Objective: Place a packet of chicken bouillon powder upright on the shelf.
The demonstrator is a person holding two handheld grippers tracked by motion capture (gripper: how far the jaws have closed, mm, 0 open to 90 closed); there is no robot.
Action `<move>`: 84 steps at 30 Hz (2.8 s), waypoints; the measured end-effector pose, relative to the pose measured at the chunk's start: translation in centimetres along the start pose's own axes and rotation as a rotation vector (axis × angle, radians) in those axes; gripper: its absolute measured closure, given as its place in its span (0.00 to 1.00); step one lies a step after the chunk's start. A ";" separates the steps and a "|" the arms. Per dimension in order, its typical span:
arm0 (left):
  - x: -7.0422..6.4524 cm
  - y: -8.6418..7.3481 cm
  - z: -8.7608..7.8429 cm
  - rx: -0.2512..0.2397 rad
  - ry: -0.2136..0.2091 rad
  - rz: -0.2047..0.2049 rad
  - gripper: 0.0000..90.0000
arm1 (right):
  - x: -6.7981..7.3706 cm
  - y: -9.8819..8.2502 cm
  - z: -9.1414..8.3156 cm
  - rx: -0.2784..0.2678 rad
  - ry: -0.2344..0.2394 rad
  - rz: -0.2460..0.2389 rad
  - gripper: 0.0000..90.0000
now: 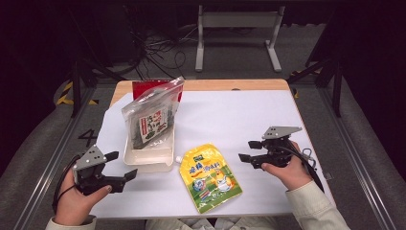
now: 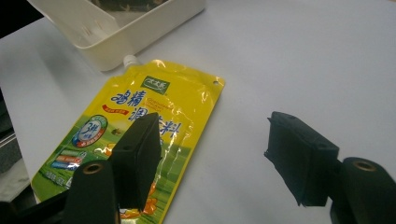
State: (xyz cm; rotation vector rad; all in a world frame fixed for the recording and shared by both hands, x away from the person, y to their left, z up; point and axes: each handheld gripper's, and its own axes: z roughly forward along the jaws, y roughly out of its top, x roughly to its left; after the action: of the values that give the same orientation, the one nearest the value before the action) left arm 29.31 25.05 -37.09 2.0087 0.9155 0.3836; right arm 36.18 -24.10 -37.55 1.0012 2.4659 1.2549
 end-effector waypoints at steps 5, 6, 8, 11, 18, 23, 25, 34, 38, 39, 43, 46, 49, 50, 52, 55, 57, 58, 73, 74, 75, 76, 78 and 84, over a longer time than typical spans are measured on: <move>-0.5 0.1 -0.1 -0.004 -0.018 0.005 0.13 | 0.6 0.2 1.3 0.024 0.018 -0.008 0.38; -0.6 0.1 0.0 -0.003 -0.019 0.008 0.13 | 0.7 0.3 1.6 0.029 0.022 -0.005 0.37; -0.8 0.1 0.2 0.009 -0.028 0.003 0.14 | 0.8 0.3 2.0 0.034 0.026 -0.002 0.37; -1.1 0.3 0.4 0.012 -0.040 0.006 0.14 | 1.0 0.3 2.8 0.055 0.036 0.004 0.36; -1.5 0.4 0.9 0.003 -0.072 0.013 0.14 | 1.4 0.2 4.5 0.096 0.057 0.008 0.35; -1.5 0.4 1.0 0.001 -0.081 0.020 0.14 | 1.6 0.3 5.7 0.110 0.063 0.009 0.32; -1.5 0.4 1.1 0.009 -0.085 0.025 0.14 | 1.7 0.3 6.0 0.113 0.064 0.007 0.31; -1.4 0.2 1.4 0.007 -0.092 0.023 0.13 | 2.1 0.2 8.4 0.155 0.094 0.021 0.26; -1.4 0.2 1.5 0.010 -0.095 0.018 0.13 | 2.0 0.1 8.9 0.161 0.094 0.023 0.24; -1.4 0.2 1.5 0.011 -0.098 0.022 0.13 | 2.0 0.1 8.9 0.163 0.092 0.024 0.23; -1.4 0.2 1.6 0.013 -0.097 0.024 0.13 | 2.0 -0.1 9.3 0.167 0.089 0.026 0.20; -1.5 0.2 1.7 0.012 -0.096 0.022 0.13 | 1.9 -0.2 9.6 0.169 0.091 0.033 0.17; -1.5 0.2 1.7 0.015 -0.100 0.027 0.13 | 1.8 -0.3 9.8 0.175 0.088 0.040 0.15; -1.5 0.2 1.7 0.015 -0.100 0.027 0.13 | 1.8 -0.3 9.8 0.175 0.088 0.040 0.15; -1.4 0.2 1.8 0.013 -0.097 0.028 0.13 | 1.8 -0.4 10.0 0.183 0.092 0.036 0.14; -1.4 0.1 1.8 0.013 -0.098 0.028 0.13 | 1.9 -0.5 10.2 0.189 0.096 0.038 0.13; -1.5 0.1 1.9 0.014 -0.101 0.016 0.13 | 1.9 -0.6 10.4 0.195 0.093 0.032 0.13; -1.5 0.1 1.9 0.014 -0.101 0.016 0.13 | 1.9 -0.6 10.5 0.199 0.093 0.032 0.12; -1.4 0.0 2.3 0.022 -0.111 0.017 0.13 | 2.5 -1.0 11.2 0.213 0.104 -0.004 0.09; -1.4 0.0 2.3 0.024 -0.113 0.014 0.13 | 2.6 -1.0 11.2 0.214 0.103 -0.007 0.09; -1.4 0.0 2.3 0.024 -0.114 0.015 0.13 | 2.6 -1.1 11.2 0.214 0.098 -0.015 0.10; -1.4 0.0 2.3 0.025 -0.115 0.009 0.13 | 2.8 -1.1 11.3 0.215 0.086 -0.026 0.10; -1.4 0.0 2.4 0.024 -0.114 0.016 0.13 | 2.9 -1.1 11.3 0.217 0.080 -0.037 0.11; -1.6 0.2 2.5 0.030 -0.126 0.015 0.13 | 3.5 -1.1 11.3 0.230 0.060 -0.061 0.23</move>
State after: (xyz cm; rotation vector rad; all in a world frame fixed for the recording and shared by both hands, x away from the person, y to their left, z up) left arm 29.73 22.32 -38.30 2.0431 0.8322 0.2500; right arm 38.14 -15.03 -44.97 0.9438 2.7131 1.0146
